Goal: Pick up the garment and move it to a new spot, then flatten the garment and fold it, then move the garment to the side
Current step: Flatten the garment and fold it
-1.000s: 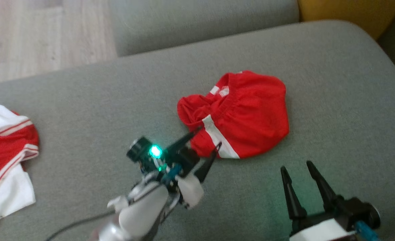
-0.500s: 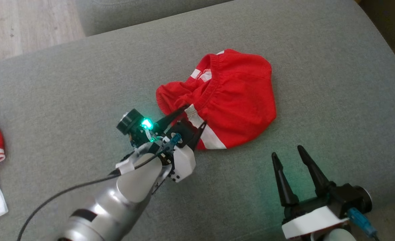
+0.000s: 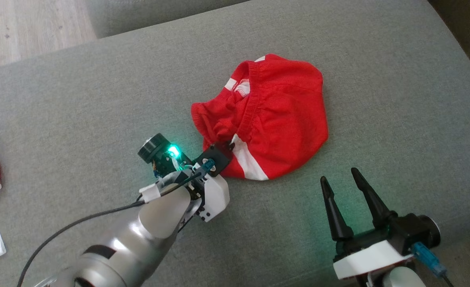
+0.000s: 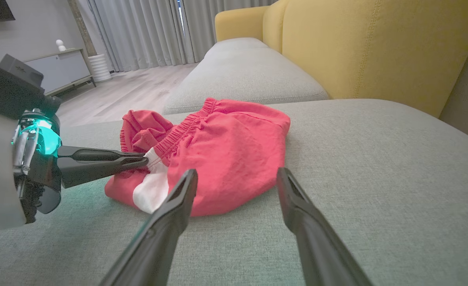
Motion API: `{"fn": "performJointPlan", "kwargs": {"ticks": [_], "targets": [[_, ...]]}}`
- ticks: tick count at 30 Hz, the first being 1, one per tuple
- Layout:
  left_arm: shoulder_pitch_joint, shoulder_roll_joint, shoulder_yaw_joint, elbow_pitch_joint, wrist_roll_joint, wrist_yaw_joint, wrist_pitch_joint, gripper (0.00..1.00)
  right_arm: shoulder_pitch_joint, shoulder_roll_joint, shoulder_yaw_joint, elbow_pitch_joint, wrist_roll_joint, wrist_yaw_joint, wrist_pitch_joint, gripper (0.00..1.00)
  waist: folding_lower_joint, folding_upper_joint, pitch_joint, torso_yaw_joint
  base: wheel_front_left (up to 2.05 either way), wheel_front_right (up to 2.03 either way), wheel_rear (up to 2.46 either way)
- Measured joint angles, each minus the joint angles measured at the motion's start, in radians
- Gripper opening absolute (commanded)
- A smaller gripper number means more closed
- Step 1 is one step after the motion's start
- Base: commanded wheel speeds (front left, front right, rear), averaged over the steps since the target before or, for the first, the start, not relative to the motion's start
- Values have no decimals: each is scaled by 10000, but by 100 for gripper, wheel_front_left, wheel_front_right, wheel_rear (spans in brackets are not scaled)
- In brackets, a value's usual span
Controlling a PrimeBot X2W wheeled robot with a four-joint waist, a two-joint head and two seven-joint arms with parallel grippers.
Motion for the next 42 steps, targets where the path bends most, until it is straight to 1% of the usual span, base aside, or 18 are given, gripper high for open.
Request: {"fn": "performJointPlan", "kwargs": {"ticks": [4,6,7,8,10,11,15,20,23,26,29,32,34,36,39,41,42], "targets": [[-95,4,-343,71,-240,-209,-2,0,-17,0,38,36,0,0,0,100,0,0,-101,-30,0,0,0],[-129,8,-472,12,-548,-437,2,0,-14,0,29,44,0,0,0,100,-1,0,-216,-59,0,0,0],[-129,8,-472,12,-548,-437,2,0,-14,0,29,44,0,0,0,100,-1,0,-216,-59,0,0,0],[-129,12,-577,-211,-999,-602,19,0,-7,0,19,52,2,0,0,100,-1,0,-354,-98,0,0,0],[-156,10,-575,-619,-1653,-721,132,0,1,0,13,56,92,0,0,100,-1,0,-497,-140,0,0,0],[-156,10,-575,-619,-1653,-721,132,0,1,0,13,56,92,0,0,100,-1,0,-497,-140,0,0,0],[-575,21,-600,-1490,-3001,-729,635,0,57,2,-2,61,117,0,0,100,-1,0,-824,-272,0,0,0],[-2050,-19,-817,-2694,-4521,-731,1072,0,198,4,-33,109,178,0,0,100,-1,0,-1289,-502,0,0,0],[-2959,-54,-577,-2941,-5216,-763,1104,0,501,4,-46,150,265,0,0,100,-2,0,-1597,-630,0,0,0],[-3655,-86,-169,-2917,-5682,-803,1053,0,769,4,-96,184,263,0,0,100,-2,0,-1913,-726,0,0,0],[-4167,-132,92,-2706,-5730,-800,888,0,901,4,-159,178,263,0,0,100,-3,1,-2134,-766,0,0,0],[-4047,-151,-35,-2470,-5787,-792,823,0,908,4,-301,69,263,0,0,100,-4,0,-2171,-650,0,0,0],[-3476,27,-320,-2485,-5883,-794,955,0,906,4,-307,6,278,0,0,100,-3,0,-2084,-575,0,0,0],[-2553,418,-685,-2606,-5929,-803,997,0,907,6,-320,4,368,0,0,100,-2,0,-1951,-492,0,0,0],[-986,1248,-984,-2786,-5975,-798,823,0,905,8,-359,19,495,0,0,100,0,0,-1717,-307,0,0,0],[-177,1810,-1133,-2986,-5963,-681,558,0,897,8,-389,107,564,0,0,100,0,0,-1563,-146,0,0,0],[133,2057,-1175,-3083,-5963,-550,449,0,885,10,-401,180,633,0,0,100,0,0,-1484,-59,0,0,0]]}}
